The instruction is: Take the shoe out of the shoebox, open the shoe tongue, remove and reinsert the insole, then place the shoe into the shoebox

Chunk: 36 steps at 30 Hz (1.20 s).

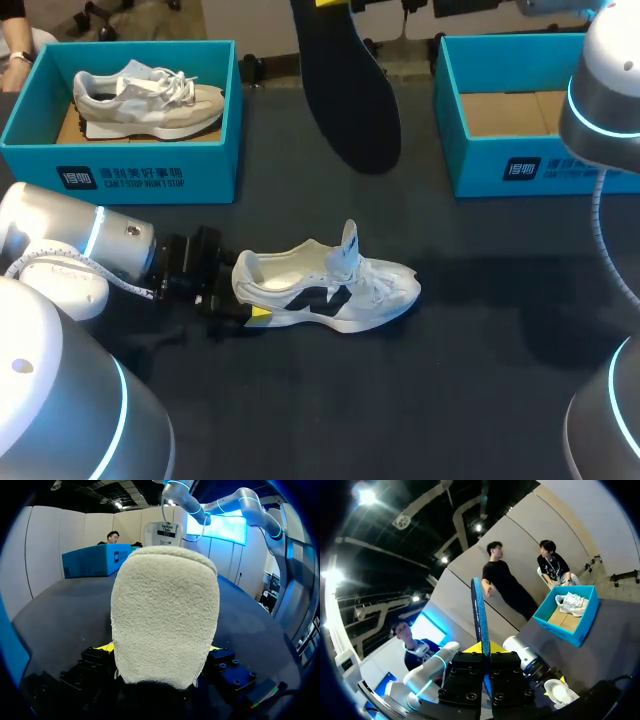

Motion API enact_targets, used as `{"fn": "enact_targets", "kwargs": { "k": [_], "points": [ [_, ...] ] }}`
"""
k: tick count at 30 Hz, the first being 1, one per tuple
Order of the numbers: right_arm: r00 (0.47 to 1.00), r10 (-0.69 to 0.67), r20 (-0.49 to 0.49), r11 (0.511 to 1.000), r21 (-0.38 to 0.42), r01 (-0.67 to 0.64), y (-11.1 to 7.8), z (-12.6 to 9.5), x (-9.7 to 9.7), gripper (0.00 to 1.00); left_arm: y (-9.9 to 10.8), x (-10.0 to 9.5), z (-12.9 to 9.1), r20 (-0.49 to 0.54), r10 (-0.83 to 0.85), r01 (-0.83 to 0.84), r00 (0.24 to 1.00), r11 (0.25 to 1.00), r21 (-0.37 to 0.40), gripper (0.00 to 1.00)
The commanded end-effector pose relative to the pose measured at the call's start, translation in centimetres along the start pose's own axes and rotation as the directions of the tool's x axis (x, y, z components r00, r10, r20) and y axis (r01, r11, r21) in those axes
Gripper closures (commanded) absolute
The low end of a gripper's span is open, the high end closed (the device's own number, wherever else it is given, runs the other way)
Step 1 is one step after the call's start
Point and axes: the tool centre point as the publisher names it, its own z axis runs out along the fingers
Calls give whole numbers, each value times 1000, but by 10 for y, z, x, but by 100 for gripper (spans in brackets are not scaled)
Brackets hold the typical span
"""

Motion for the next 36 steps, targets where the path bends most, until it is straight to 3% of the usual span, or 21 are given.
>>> {"fn": "enact_targets", "kwargs": {
  "k": [1,7,14,24,30,36],
  "points": [
    [1000,30,9,1000,-9,-30,-6,-19,7,100,0,1,1,1,-1,1,1000,1000,-4,100],
    [998,68,-2,997,-27,-68,-6,-37,19,100,0,1,1,1,-1,1,1000,1000,-4,100],
    [998,67,-18,997,-35,-67,-14,-41,27,100,0,1,1,1,-1,1,1000,1000,-4,100],
    [997,65,-40,995,-71,-67,-40,-50,29,100,0,1,1,1,-1,1,1000,1000,-4,100],
    [995,73,-72,994,-73,-79,-55,-49,38,100,0,1,1,1,-1,1,1000,1000,-4,100],
    [993,79,-86,988,-126,-90,-65,-49,50,100,0,1,1,1,-1,1,1000,1000,-4,100]
  ]
}}
